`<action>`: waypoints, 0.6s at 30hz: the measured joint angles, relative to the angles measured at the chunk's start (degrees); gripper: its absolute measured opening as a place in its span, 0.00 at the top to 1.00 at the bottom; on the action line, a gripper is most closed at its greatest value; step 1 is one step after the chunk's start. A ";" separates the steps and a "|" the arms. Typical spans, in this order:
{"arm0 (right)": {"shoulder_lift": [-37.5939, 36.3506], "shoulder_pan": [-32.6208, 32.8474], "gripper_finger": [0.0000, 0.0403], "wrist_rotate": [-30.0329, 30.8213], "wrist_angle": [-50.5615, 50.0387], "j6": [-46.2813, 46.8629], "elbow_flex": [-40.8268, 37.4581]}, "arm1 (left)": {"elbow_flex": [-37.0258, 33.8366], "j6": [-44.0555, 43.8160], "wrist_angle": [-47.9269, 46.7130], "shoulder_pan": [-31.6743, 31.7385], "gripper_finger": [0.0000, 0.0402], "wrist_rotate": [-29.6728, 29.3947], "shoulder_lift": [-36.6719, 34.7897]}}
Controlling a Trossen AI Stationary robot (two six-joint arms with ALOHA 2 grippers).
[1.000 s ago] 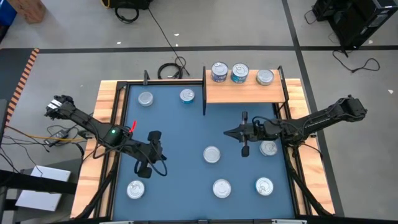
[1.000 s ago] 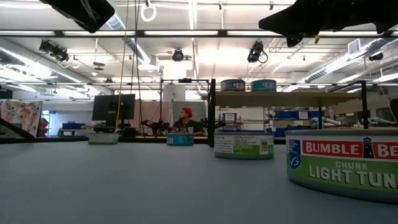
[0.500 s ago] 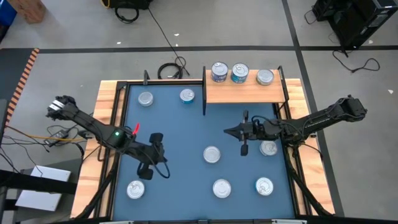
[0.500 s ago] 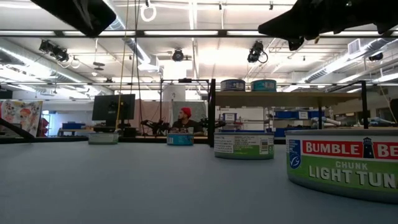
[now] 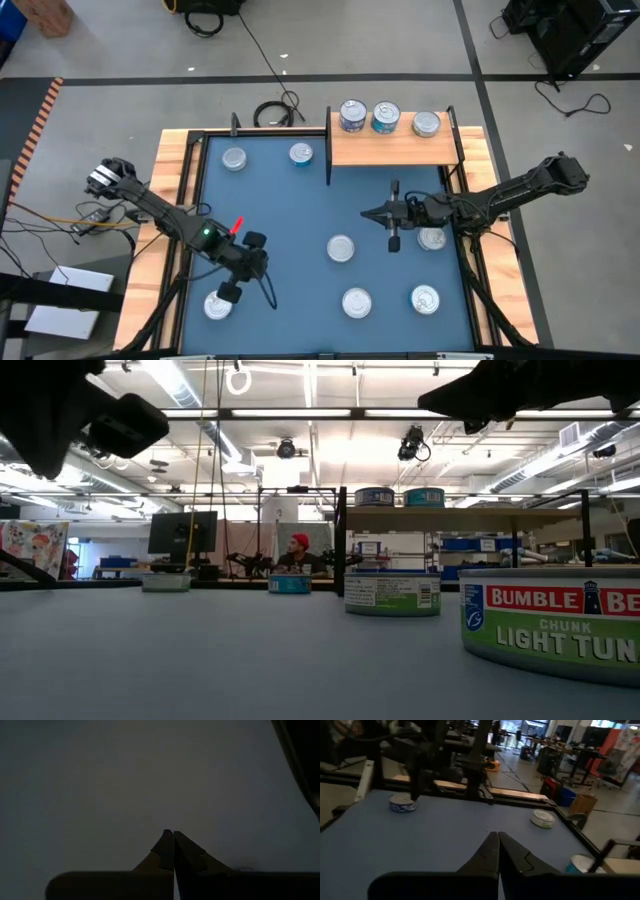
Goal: Stack canned seafood by type on shelf
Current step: Stack the center green tuna can on top of the green tuna can on the shelf
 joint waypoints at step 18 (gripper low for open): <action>-7.39 7.38 0.99 -26.56 2.08 -6.45 0.02 | 0.00 -5.66 -1.77 -9.75 1.00 2.19 -0.02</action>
